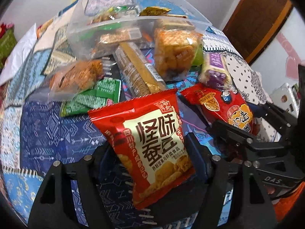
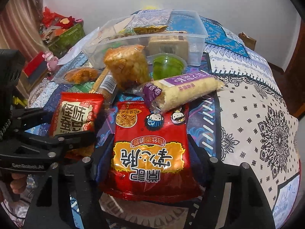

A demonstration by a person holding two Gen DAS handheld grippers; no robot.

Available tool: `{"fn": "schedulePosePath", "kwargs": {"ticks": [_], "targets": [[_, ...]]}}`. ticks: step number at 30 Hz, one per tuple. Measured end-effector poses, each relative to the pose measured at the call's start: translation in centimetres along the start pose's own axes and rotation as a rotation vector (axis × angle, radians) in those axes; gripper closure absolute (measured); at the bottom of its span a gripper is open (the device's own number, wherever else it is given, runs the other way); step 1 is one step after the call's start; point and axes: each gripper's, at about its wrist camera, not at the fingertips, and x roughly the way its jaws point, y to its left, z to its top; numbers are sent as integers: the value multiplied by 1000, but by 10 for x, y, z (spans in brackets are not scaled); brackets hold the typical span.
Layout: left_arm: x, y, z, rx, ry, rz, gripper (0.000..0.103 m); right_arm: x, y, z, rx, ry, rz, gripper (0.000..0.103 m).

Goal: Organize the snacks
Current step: 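Grasp the red chip bag with the left tool while the right grasps the red snack bag, then lift both red bags and carry them over the clear box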

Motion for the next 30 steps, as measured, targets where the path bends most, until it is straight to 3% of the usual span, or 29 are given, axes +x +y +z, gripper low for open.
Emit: {"fn": "schedulePosePath", "kwargs": {"ticks": [2,4,7,13,20,30], "targets": [[2,-3,-1,13,-16,10,32,-1,0,0,2,0,2,36],[1,-6,-3,24,-25,-2,43,-2,-1,-1,10,0,11,36],[-3,-8,-5,30,-34,-13,50,-6,0,-2,16,-2,28,37],[-19,3,-14,13,-40,-31,51,-13,6,-3,14,-16,66,38],[-51,13,-13,0,-117,-18,51,-27,19,3,-14,-48,79,38],[-88,22,4,-17,-224,-11,51,-68,32,29,-41,-185,93,38]]}}
